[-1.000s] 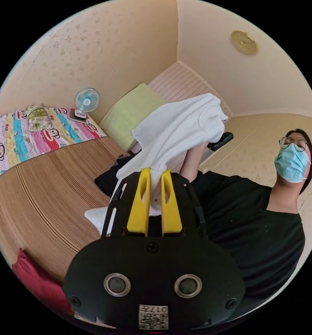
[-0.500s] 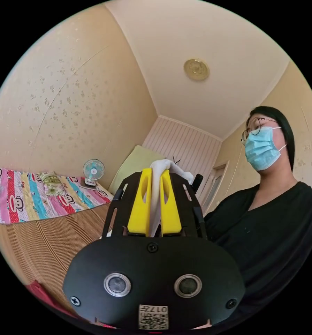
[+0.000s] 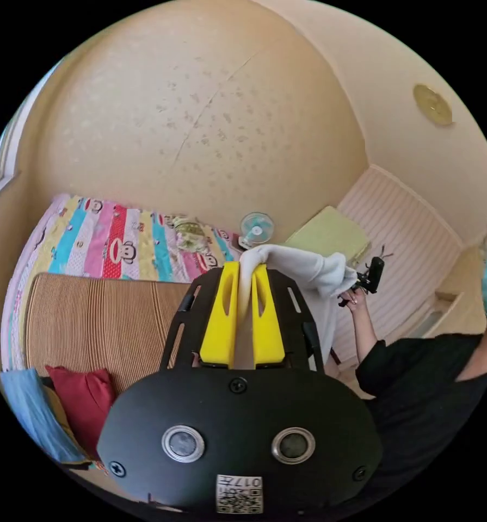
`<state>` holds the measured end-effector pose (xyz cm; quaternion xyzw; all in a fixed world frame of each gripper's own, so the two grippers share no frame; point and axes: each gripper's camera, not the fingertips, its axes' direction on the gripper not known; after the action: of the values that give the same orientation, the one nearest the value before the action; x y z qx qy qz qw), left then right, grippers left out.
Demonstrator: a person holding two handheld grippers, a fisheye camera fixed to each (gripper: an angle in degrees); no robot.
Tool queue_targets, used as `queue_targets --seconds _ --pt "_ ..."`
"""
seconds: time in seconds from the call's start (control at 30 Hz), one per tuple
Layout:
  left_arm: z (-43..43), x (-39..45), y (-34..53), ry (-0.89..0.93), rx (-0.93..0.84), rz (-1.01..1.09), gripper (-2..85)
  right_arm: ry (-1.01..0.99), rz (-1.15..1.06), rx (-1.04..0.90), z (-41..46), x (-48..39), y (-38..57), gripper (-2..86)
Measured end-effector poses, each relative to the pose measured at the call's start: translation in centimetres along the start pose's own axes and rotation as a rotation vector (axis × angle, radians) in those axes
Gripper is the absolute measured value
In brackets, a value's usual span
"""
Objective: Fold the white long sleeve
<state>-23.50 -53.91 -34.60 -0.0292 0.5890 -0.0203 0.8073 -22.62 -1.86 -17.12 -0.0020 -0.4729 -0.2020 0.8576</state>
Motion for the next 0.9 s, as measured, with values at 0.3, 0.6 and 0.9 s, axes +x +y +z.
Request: queue_targets --seconds 0.3,0.6,0.9 --pt "23.0 -15.5 4.9 -0.309 -0.358 -0.261 6.0 -0.196 0.425 -0.273 20.0 7.4 1.4 4.5" --pt "29.5 -15.2 27.0 -0.344 -0.957 -0.19 3.2 -0.341 0.325 -0.907 23.9 -2.4 14.6 5.4" --pt "15.6 -17.7 23.3 -0.296 -0.832 -0.576 4.2 -0.458 1.655 -0.388 2.7 11.2 20.4 9.7"
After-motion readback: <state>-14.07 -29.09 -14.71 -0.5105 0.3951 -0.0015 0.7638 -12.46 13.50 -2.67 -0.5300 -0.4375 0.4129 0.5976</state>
